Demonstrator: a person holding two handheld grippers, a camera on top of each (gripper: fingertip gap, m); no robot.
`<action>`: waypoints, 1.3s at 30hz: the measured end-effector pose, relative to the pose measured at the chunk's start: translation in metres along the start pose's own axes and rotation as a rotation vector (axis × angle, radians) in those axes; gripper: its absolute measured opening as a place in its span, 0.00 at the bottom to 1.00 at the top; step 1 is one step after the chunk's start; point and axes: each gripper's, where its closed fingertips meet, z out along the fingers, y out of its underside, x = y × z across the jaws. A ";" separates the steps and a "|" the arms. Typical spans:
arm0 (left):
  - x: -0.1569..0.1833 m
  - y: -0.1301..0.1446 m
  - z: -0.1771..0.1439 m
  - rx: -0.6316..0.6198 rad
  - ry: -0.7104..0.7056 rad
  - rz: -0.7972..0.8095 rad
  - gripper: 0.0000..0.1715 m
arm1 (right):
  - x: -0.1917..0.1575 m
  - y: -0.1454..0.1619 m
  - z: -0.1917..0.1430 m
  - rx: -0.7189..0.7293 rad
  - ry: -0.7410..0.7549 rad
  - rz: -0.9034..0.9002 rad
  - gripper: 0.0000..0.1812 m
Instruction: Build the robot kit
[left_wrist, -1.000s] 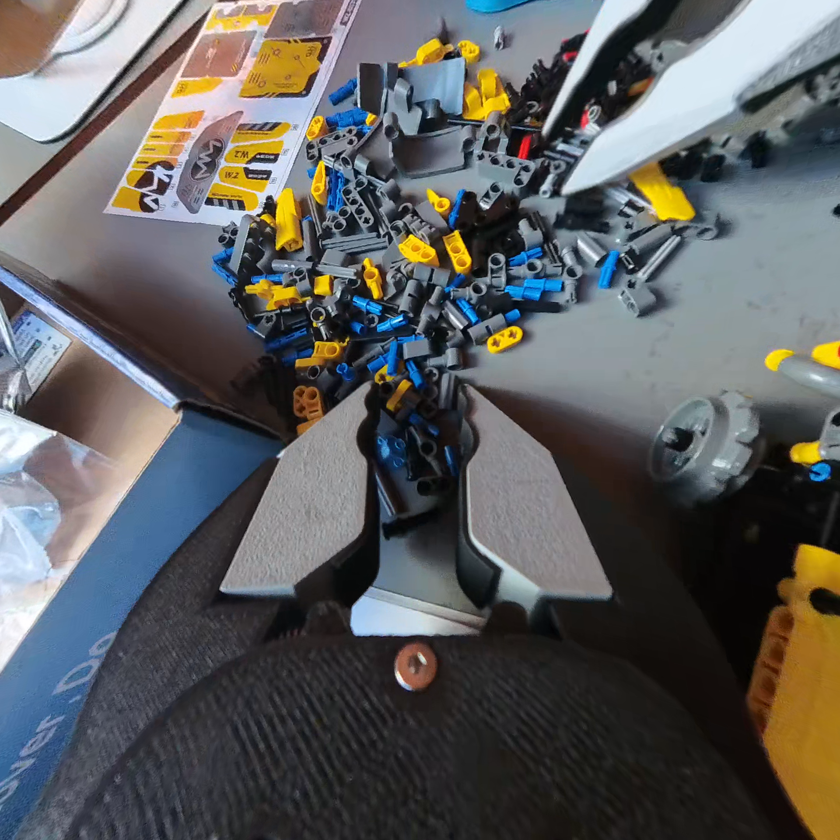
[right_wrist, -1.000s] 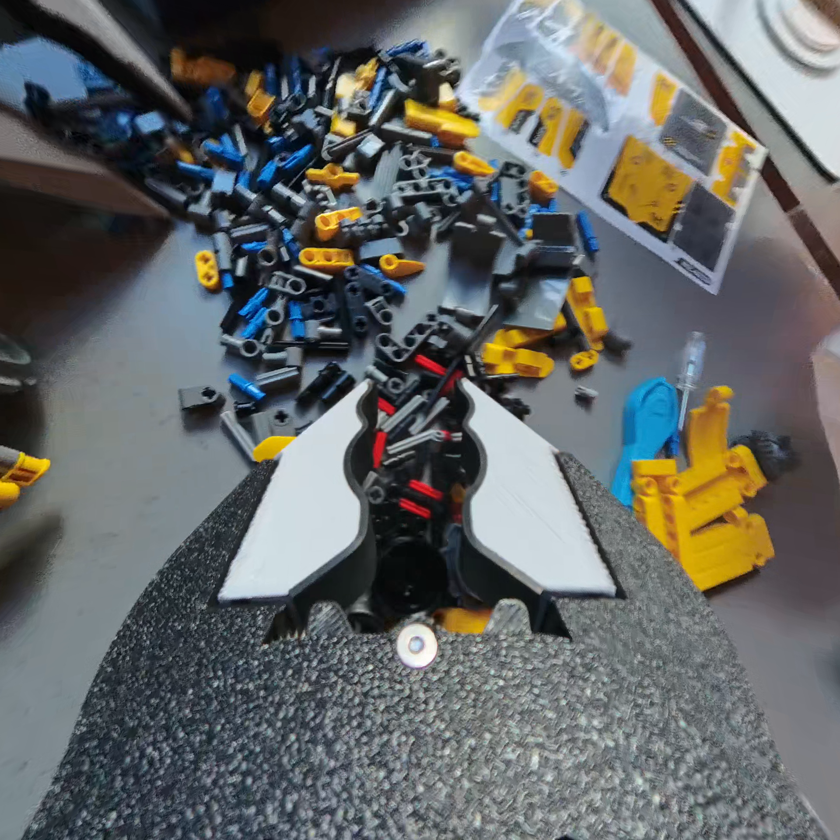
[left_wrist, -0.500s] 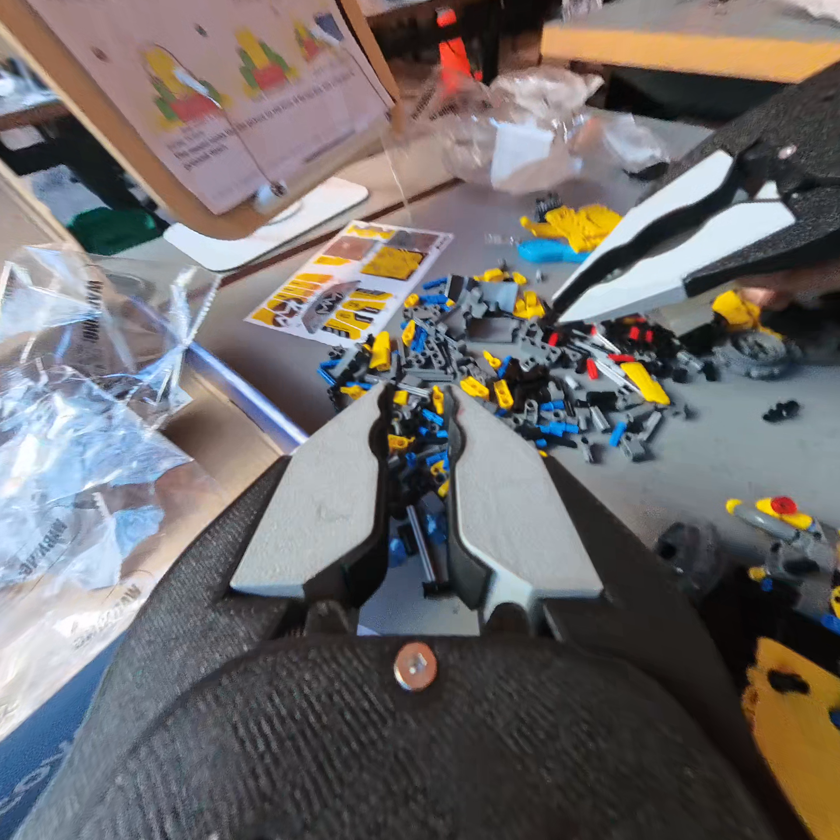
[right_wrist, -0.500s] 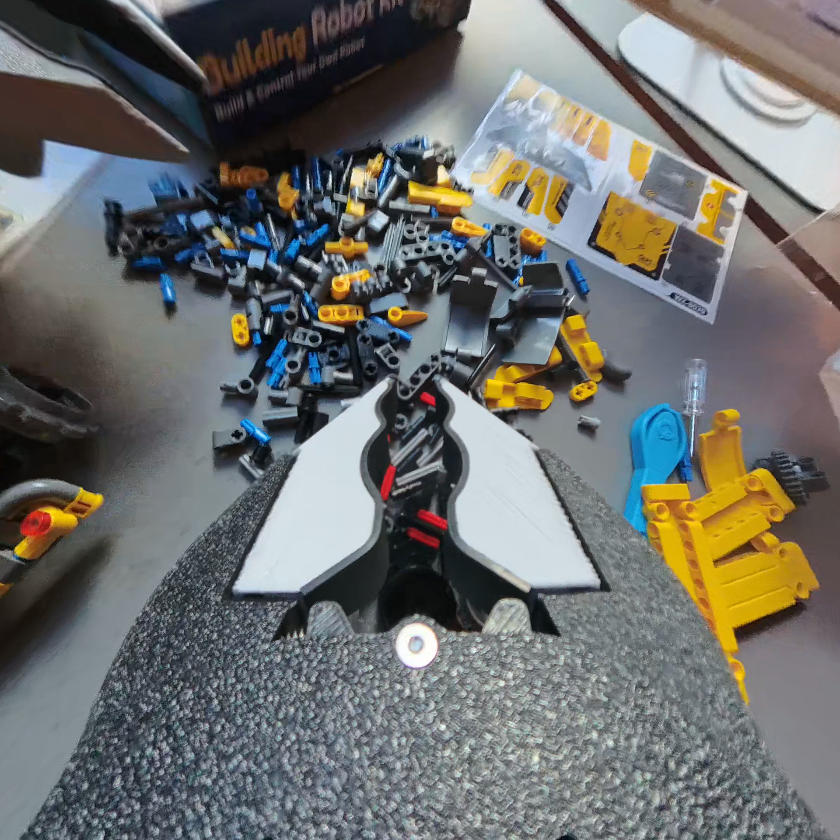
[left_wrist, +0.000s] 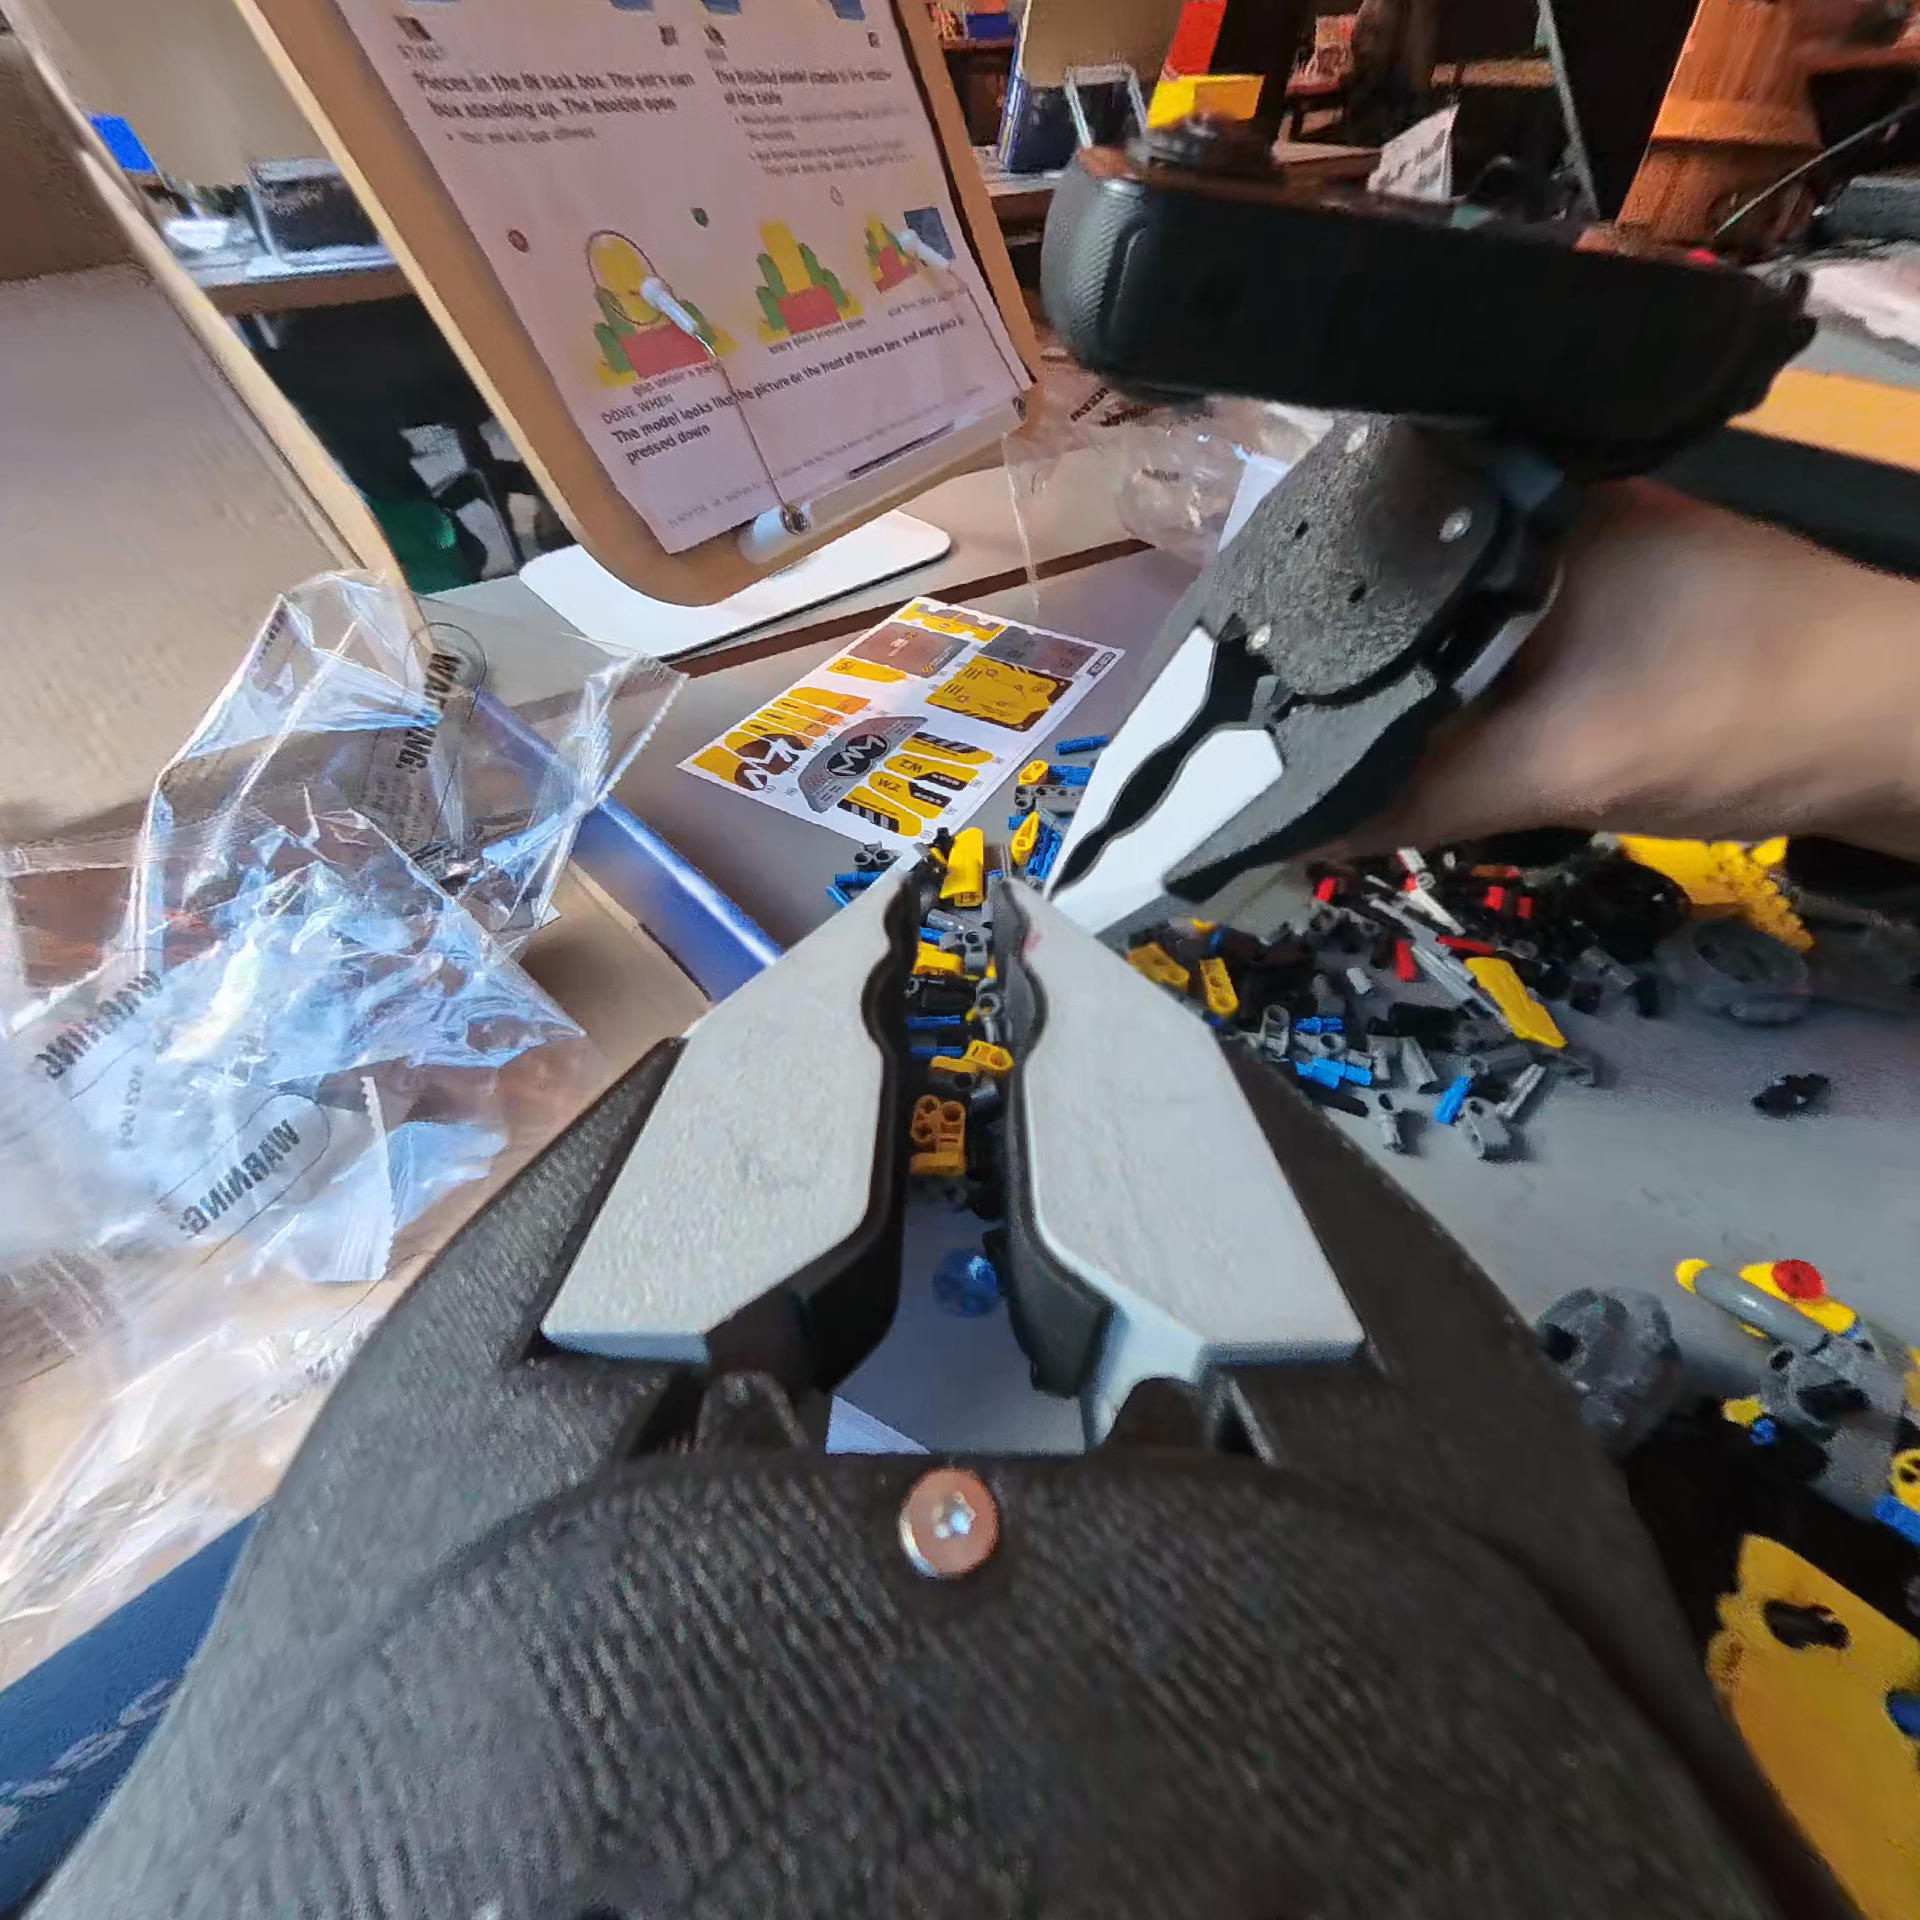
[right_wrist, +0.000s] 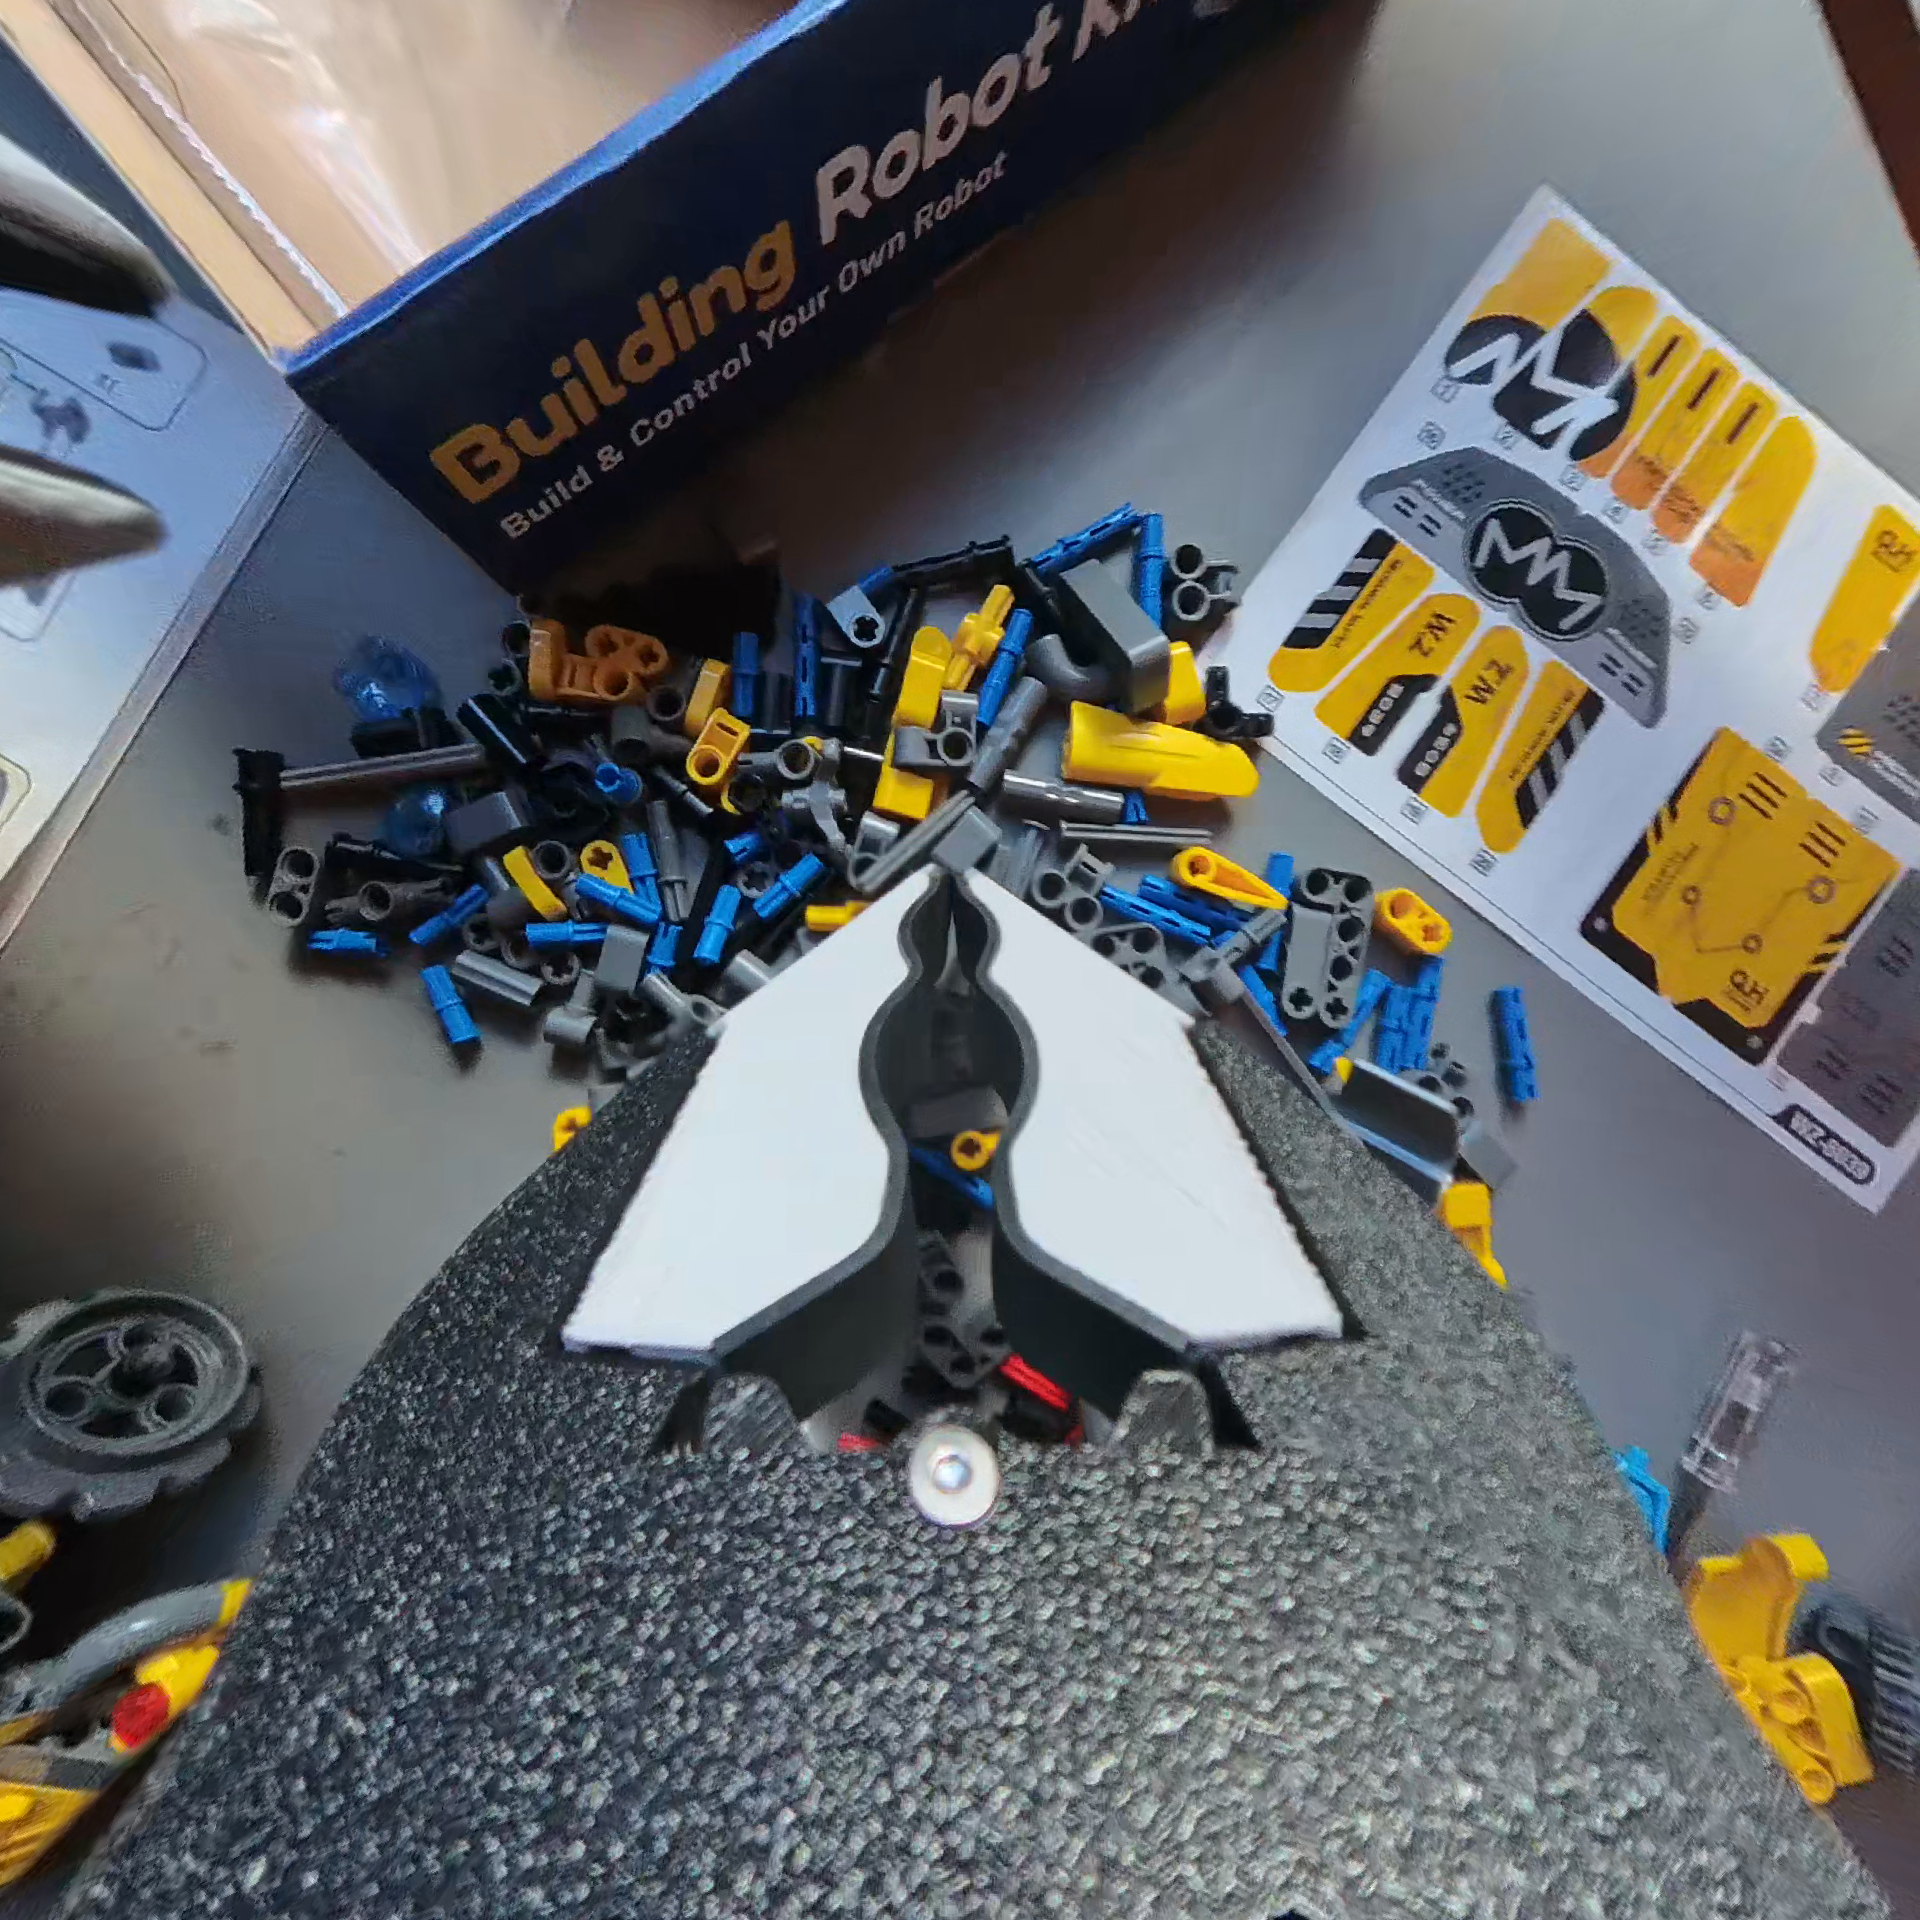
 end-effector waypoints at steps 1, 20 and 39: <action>0.000 0.000 0.000 -0.003 0.009 -0.013 0.06 | -0.005 -0.002 0.001 -0.003 -0.013 0.003 0.00; 0.001 0.005 0.001 -0.026 0.011 0.006 0.06 | 0.008 0.015 -0.024 -0.054 0.095 0.042 0.02; -0.002 0.011 0.004 -0.051 0.020 -0.013 0.06 | -0.003 -0.011 0.009 -0.284 -0.080 -0.687 0.06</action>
